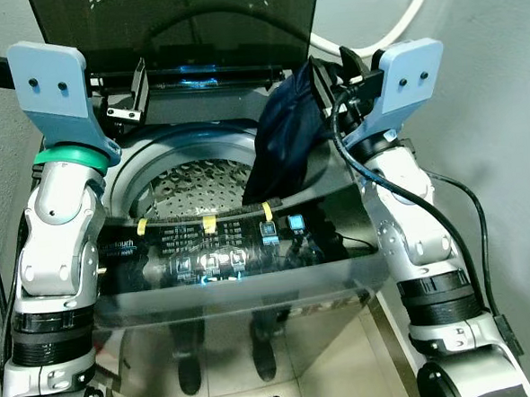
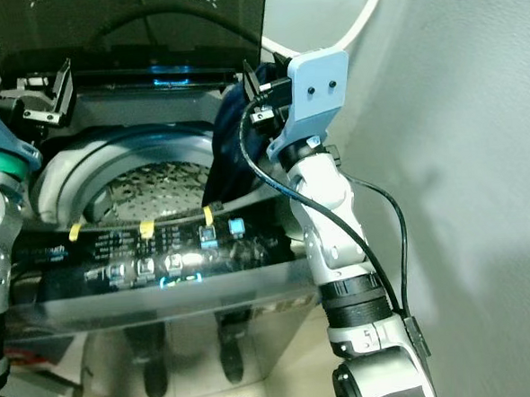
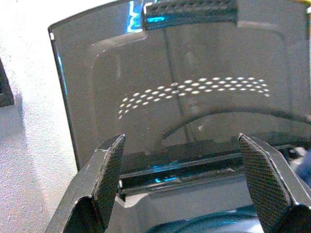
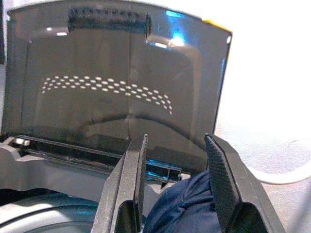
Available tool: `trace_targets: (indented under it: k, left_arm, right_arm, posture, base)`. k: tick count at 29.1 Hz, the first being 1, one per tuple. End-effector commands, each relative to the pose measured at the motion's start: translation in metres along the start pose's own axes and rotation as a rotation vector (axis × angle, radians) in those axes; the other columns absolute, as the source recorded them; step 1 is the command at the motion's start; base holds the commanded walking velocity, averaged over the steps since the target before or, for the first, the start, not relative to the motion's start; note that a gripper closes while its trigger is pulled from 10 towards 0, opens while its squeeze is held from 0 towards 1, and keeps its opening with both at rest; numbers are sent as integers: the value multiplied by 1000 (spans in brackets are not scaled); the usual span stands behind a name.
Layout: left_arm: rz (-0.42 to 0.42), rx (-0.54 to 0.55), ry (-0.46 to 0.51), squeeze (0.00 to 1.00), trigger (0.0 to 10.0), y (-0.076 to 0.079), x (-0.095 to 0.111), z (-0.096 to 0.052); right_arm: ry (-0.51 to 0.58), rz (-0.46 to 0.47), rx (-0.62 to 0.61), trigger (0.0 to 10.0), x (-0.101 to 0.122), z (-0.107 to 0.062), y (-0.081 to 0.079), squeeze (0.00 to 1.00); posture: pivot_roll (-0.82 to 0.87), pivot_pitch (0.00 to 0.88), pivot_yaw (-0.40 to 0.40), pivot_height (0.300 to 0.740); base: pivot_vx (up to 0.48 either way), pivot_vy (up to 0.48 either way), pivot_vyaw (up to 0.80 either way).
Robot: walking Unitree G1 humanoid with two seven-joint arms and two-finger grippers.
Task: Clothes washing
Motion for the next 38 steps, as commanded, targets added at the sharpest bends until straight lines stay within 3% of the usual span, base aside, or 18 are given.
trace_targets:
  k: [1, 25, 30, 38]
  left_arm:
    - [-1, 1, 4, 0, 10000, 1, 0, 0]
    - [-7, 3, 2, 0, 10000, 2, -1, 0]
    - [-8, 5, 1, 0, 10000, 3, -2, 0]
    - [-3, -103, -63, 0, 10000, 30, -16, -10]
  right_arm:
    - [-7, -10, 4, 10000, -2, -1, 0, 0]
    - [-33, -45, 38, 10000, -6, -2, -3, 0]
    - [-43, -53, 47, 10000, -7, -2, -3, 0]
    - [-115, -73, 86, 10000, -25, -12, -2, 0]
  posture:
    - [26, 0, -37, 740]
    - [22, 0, -42, 740]
    - [20, 0, -43, 740]
    - [24, 0, -44, 740]
  base:
    - [-371, 0, 0]
    - [-373, 0, 0]
    - [-180, 0, 800]
    - [0, 0, 800]
Point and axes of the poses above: a point about 5 cm out from each wrist's last joint towards the gripper, its own z axis pointing out of the wrist towards the gripper, its own x axis along the axis of the wrist's last joint, y = z × x, the point moved 2 cm from there along z, pointing out of the wrist towards the gripper, and after that the axes turned 11 degrees about z, right-handed, at the moved point
